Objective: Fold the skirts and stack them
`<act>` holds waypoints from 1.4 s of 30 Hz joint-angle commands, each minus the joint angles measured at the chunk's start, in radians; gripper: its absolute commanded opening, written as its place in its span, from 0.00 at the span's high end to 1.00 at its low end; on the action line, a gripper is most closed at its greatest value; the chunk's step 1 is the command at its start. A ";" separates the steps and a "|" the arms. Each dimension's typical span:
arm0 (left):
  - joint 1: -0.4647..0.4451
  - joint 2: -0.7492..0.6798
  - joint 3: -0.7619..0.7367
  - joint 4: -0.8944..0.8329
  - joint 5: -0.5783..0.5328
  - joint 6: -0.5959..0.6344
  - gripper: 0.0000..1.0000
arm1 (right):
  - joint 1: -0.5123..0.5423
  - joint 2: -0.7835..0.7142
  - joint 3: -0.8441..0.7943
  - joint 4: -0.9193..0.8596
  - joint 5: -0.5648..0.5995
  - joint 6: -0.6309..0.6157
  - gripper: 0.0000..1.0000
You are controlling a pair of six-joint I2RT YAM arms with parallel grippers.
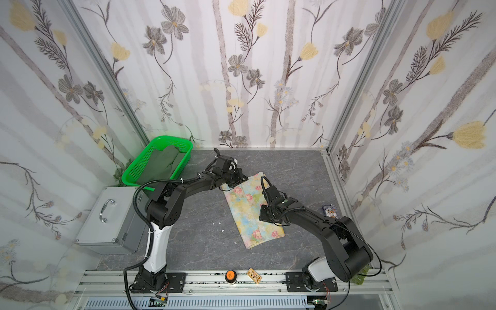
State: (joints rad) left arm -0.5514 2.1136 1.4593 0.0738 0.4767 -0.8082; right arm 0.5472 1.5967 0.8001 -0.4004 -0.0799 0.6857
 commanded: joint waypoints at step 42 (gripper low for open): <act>-0.027 -0.270 -0.323 -0.005 -0.087 0.002 1.00 | -0.098 0.150 0.200 0.049 -0.060 -0.117 1.00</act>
State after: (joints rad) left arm -0.5606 1.8801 1.1931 0.0776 0.4129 -0.7795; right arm 0.4927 1.6936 0.9463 -0.3233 -0.1692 0.6662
